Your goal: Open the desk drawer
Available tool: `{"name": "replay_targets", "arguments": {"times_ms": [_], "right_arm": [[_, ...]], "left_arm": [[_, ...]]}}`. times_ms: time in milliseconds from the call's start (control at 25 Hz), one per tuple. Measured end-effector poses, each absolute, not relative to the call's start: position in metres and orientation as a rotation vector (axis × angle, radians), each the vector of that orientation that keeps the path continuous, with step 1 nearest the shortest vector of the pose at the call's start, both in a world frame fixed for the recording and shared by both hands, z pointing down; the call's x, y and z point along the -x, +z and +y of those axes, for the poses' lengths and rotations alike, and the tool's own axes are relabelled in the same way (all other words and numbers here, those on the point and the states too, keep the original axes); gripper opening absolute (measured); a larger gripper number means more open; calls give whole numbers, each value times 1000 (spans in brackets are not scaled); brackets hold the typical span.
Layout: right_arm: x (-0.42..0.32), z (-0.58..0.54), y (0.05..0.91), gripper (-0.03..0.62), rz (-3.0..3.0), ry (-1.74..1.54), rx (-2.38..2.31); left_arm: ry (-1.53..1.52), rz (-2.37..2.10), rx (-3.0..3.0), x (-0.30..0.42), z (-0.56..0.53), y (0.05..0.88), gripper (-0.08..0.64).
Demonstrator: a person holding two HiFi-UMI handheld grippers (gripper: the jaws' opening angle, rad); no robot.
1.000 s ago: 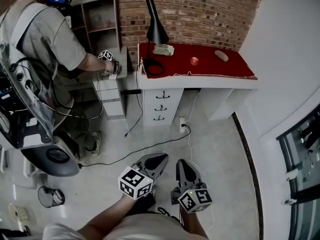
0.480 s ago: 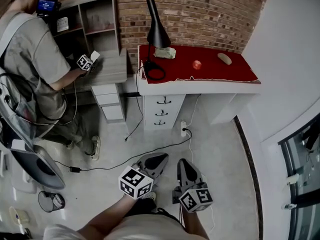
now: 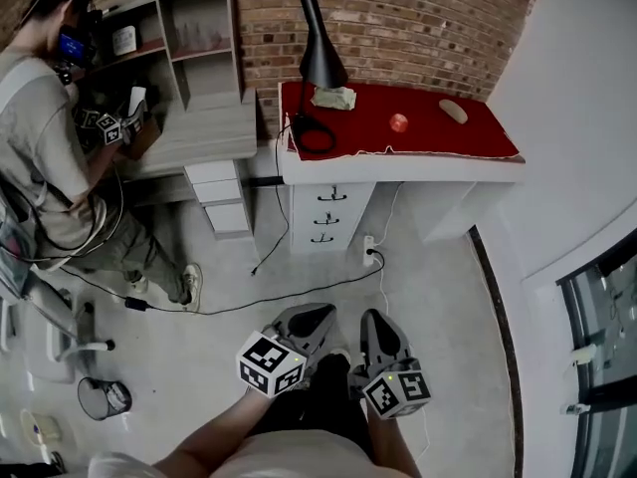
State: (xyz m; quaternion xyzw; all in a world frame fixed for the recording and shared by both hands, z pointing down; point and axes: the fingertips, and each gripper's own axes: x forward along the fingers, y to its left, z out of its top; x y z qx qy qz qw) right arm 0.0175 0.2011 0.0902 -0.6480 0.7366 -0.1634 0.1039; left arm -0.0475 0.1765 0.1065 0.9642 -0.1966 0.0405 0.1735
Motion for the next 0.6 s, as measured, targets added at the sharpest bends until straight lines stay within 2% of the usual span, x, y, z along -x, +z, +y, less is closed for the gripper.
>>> {"name": "replay_targets", "arguments": {"times_ms": [600], "right_arm": [[-17, 203, 82, 18, 2158, -418, 1920]], "left_arm": [[126, -588, -2741, 56, 162, 111, 10]]}}
